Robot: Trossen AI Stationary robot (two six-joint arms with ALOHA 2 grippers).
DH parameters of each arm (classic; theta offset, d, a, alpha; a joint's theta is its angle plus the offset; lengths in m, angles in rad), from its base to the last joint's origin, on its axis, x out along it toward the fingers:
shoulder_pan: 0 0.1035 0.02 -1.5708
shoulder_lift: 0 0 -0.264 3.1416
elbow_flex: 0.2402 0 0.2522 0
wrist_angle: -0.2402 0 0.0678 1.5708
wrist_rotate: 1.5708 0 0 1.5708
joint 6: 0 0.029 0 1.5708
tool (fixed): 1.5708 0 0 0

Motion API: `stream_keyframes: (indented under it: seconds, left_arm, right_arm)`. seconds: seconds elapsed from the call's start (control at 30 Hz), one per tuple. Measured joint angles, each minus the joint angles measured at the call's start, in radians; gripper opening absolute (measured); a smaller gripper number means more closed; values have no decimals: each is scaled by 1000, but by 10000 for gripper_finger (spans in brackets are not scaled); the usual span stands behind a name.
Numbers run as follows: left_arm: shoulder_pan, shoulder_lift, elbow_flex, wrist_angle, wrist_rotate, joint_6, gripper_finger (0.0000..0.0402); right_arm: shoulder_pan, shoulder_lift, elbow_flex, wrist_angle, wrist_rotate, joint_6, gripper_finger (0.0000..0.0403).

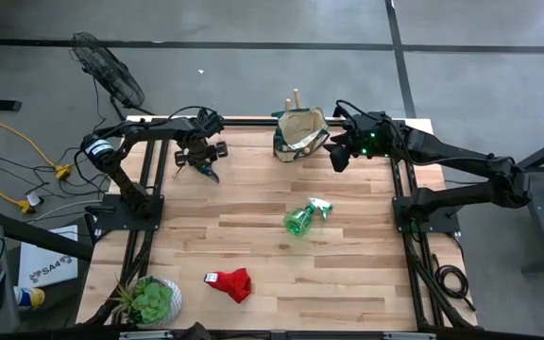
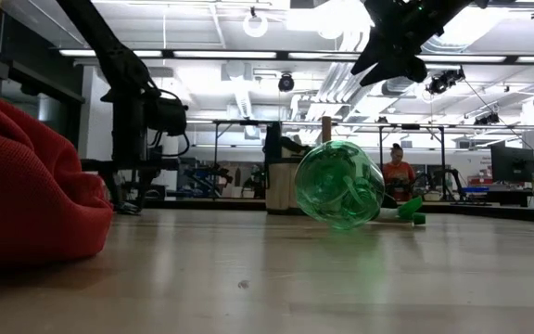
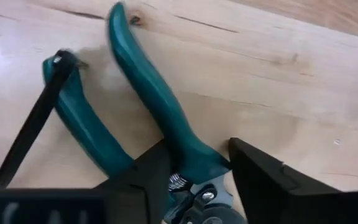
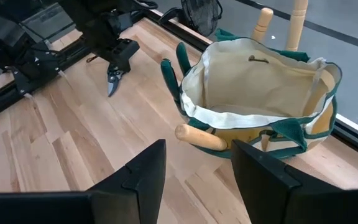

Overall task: Pick & Place Garden tools in Gardening bag
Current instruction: Put the shear scissors into the gardening bag

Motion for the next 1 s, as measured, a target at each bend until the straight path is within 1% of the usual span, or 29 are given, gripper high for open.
stream_keyframes:
  seconds: [0.2,0.33,0.5,0.63,0.73,0.83,0.9,1.0]
  left_arm:
    - [-5,1,-1,-7,14,52,80]
    - [-26,3,-2,-1,14,121,51]
    - [-70,0,-2,17,31,211,47]
    - [-113,-29,8,27,75,293,45]
    - [-149,-61,21,30,147,364,45]
    - [-178,-104,38,67,201,416,44]
    - [-194,-125,41,83,216,432,44]
    - [-224,-157,44,131,281,427,44]
  right_arm:
    - [1,0,0,-1,-1,0,171]
    - [1,0,0,-1,-24,-11,171]
    - [1,0,0,-2,-24,-19,171]
    - [1,0,0,-2,-47,-26,171]
    - [1,0,0,-2,-53,-26,172]
    - [1,0,0,-2,-53,-26,171]
    - [1,0,0,-1,-53,-27,172]
    - [1,0,0,-1,-63,-41,172]
